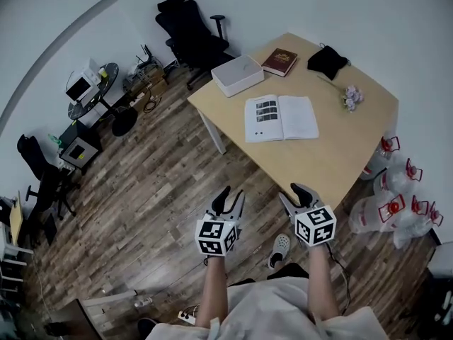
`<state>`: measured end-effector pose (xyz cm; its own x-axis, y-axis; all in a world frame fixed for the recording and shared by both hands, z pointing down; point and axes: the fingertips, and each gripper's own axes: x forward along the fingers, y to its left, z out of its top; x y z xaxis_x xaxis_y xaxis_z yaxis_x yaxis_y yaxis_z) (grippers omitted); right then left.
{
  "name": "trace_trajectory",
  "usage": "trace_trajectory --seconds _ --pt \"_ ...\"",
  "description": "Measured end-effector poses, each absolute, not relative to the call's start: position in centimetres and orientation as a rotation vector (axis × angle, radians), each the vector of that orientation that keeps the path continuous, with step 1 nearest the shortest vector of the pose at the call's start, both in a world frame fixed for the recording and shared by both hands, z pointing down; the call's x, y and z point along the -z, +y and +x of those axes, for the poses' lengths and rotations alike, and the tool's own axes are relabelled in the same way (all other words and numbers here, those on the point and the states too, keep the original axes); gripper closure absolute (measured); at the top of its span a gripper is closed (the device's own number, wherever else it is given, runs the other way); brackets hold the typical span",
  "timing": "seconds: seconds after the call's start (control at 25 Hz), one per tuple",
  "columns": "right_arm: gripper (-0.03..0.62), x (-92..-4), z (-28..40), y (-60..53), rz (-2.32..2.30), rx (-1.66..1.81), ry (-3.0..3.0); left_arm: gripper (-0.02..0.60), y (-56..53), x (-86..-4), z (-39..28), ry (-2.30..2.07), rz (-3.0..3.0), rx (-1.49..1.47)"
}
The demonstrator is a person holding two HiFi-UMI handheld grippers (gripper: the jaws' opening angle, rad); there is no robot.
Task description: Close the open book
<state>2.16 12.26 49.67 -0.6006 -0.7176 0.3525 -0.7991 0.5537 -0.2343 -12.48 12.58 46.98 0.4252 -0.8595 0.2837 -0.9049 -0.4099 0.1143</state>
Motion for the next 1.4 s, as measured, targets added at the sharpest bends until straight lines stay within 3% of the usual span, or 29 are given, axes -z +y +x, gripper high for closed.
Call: trace_trajectory --seconds 0.92,1.4 --pt "0.404 -55.9 8.7 -4.0 1.295 -0.942 -2.531 0.408 -3.6 -50.5 -6.5 -1.502 2.378 -0.354" --pt "0.401 -55.0 11.8 -16.0 1.601 -1.134 -2.496 0.408 -17.9 -49.1 -5.6 -1.353 2.508 -0.293"
